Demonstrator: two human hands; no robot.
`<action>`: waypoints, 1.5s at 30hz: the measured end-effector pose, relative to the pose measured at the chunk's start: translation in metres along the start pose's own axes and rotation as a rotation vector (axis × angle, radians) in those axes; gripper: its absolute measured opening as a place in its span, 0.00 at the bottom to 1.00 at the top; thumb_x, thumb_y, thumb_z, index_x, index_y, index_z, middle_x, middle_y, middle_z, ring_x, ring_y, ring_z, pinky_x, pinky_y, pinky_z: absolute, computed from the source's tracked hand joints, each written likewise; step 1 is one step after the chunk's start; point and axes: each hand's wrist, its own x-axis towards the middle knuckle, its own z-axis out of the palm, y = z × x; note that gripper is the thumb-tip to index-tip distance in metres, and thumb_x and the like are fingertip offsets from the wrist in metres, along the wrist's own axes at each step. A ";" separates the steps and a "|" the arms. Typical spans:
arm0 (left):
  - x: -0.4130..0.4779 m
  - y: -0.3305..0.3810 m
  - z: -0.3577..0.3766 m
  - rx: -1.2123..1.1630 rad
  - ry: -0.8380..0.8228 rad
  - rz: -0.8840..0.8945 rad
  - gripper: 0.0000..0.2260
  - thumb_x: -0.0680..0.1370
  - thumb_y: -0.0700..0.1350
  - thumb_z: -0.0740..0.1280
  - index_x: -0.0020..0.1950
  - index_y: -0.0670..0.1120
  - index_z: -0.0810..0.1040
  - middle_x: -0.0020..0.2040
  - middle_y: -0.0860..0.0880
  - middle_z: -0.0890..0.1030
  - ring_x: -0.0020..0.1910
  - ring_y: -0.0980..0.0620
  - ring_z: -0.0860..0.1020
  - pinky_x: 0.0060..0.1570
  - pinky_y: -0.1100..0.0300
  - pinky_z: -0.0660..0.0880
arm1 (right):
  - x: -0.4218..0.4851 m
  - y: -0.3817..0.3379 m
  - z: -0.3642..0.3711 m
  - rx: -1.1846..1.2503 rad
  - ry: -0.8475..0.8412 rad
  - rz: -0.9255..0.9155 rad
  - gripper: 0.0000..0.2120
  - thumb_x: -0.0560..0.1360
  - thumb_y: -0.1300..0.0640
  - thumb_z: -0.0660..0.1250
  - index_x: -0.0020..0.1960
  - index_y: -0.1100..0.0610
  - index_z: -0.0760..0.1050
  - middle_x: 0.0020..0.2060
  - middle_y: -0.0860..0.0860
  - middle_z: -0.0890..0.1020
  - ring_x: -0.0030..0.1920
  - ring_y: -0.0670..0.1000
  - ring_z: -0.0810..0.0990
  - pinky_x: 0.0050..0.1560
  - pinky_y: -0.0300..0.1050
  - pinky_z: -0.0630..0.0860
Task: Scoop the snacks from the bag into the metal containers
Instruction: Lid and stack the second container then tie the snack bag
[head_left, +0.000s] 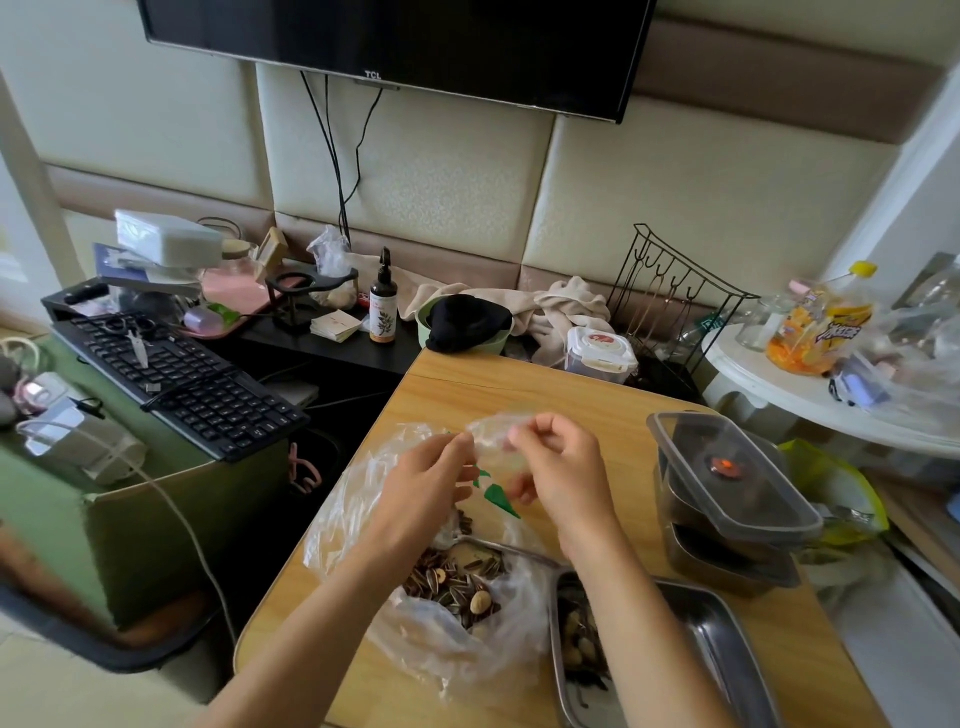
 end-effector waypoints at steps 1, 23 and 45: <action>-0.001 0.002 -0.002 -0.047 -0.021 -0.030 0.10 0.84 0.53 0.64 0.57 0.50 0.82 0.52 0.46 0.85 0.53 0.50 0.84 0.57 0.52 0.82 | -0.008 0.001 0.001 0.033 -0.063 0.016 0.04 0.81 0.58 0.68 0.49 0.58 0.80 0.43 0.52 0.86 0.28 0.51 0.80 0.28 0.41 0.75; -0.012 0.009 -0.041 0.019 -0.129 -0.210 0.08 0.77 0.37 0.74 0.56 0.39 0.83 0.49 0.39 0.86 0.45 0.48 0.85 0.50 0.56 0.84 | -0.016 0.029 -0.014 -0.218 -0.121 -0.156 0.05 0.78 0.53 0.74 0.49 0.52 0.79 0.43 0.48 0.83 0.31 0.44 0.79 0.34 0.40 0.77; -0.030 -0.001 -0.028 -0.098 -0.135 -0.201 0.13 0.79 0.43 0.72 0.54 0.32 0.83 0.50 0.34 0.85 0.49 0.44 0.85 0.51 0.56 0.84 | -0.048 0.034 0.002 -0.188 -0.213 -0.287 0.03 0.78 0.54 0.75 0.46 0.52 0.86 0.37 0.43 0.86 0.38 0.43 0.83 0.38 0.34 0.76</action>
